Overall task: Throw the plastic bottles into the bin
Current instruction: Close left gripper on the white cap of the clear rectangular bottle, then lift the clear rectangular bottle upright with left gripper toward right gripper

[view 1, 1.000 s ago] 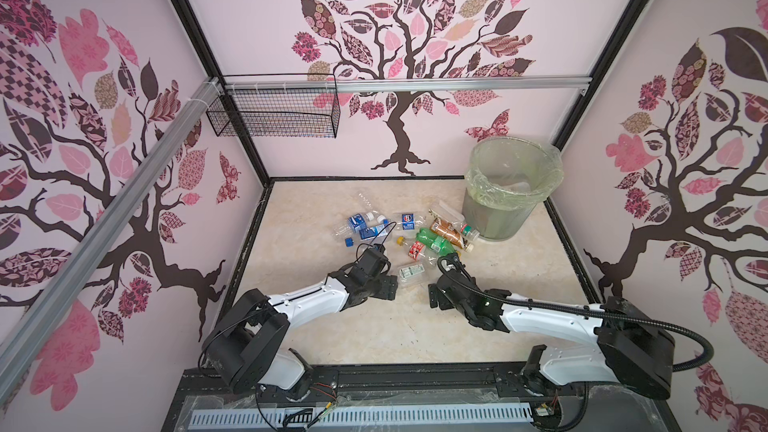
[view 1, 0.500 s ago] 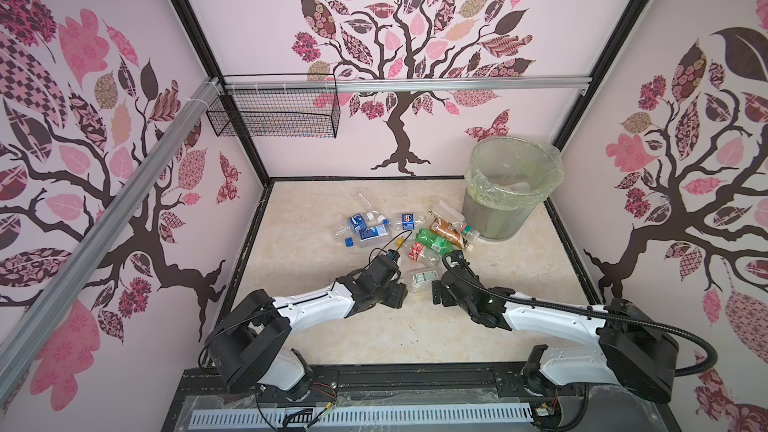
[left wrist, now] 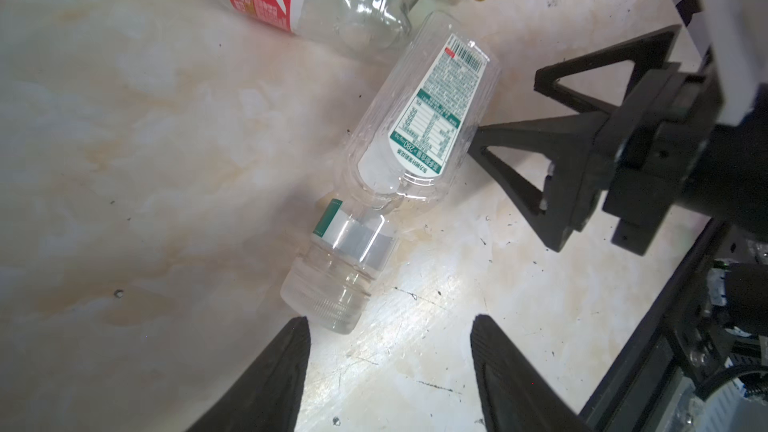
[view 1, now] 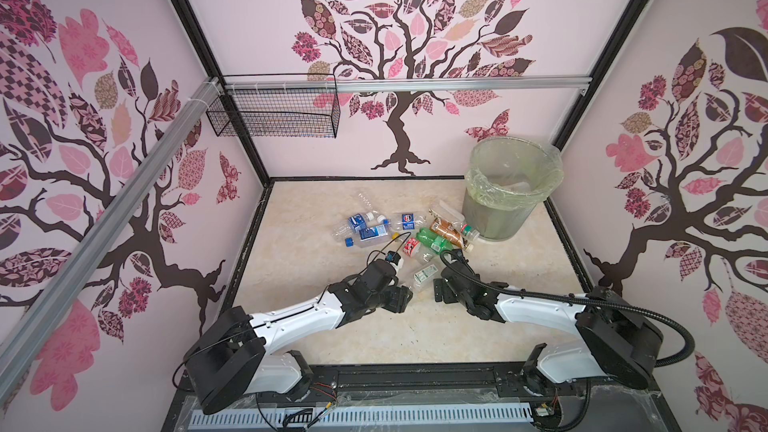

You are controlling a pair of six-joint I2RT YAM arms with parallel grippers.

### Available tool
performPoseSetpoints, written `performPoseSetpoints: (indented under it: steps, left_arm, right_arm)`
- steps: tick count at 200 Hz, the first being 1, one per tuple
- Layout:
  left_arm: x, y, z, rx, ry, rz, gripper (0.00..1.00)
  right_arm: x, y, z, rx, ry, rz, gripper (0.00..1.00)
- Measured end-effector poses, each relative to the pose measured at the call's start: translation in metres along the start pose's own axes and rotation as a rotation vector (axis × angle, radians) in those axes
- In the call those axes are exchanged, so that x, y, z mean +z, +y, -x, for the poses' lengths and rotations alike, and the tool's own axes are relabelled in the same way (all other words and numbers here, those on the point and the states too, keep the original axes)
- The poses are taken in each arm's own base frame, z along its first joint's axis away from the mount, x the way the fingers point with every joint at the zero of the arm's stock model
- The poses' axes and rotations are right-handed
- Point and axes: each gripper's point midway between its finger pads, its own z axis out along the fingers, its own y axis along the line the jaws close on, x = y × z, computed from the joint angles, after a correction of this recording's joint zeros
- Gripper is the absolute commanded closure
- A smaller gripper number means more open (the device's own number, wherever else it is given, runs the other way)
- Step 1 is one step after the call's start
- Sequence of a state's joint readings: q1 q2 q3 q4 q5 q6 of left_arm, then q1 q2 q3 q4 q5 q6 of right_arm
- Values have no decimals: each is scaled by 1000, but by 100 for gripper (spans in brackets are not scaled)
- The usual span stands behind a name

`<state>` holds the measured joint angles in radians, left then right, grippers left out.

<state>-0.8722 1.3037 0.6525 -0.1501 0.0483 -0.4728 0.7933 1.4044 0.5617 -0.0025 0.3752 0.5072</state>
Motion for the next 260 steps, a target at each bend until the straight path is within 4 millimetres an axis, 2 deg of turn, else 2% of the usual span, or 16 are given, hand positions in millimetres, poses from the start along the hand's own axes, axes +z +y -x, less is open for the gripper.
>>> performPoseSetpoints:
  steps: [24, 68, 129, 148, 174, 208, 232, 260]
  left_arm:
    - [4, 3, -3, 12, 12, 14, 30]
    - [26, 22, -21, 77, 96, 101, 28]
    - [42, 25, -13, 159, 93, 128, 29]
    - [50, 25, -16, 167, 104, 122, 34]
    - [60, 26, -25, 179, 136, 112, 48]
    - [63, 19, -23, 182, 127, 76, 60]
    - [62, 16, -19, 181, 112, 61, 65]
    - [51, 10, -8, 180, 51, 38, 68]
  right_arm:
    - [0, 3, 3, -3, -7, 10, 1]
    - [0, 2, 4, -10, -7, 10, 1]
    - [0, 1, 4, -9, -1, 18, 1]
    - [0, 2, 4, -14, 3, 23, 1]
    - [1, 1, 3, -9, 8, 29, 1]
    - [-2, 0, 5, 3, 9, 40, 1]
    - [-13, -1, 13, 41, -10, 59, 1]
    - [-35, 0, 31, 112, -61, 118, 1]
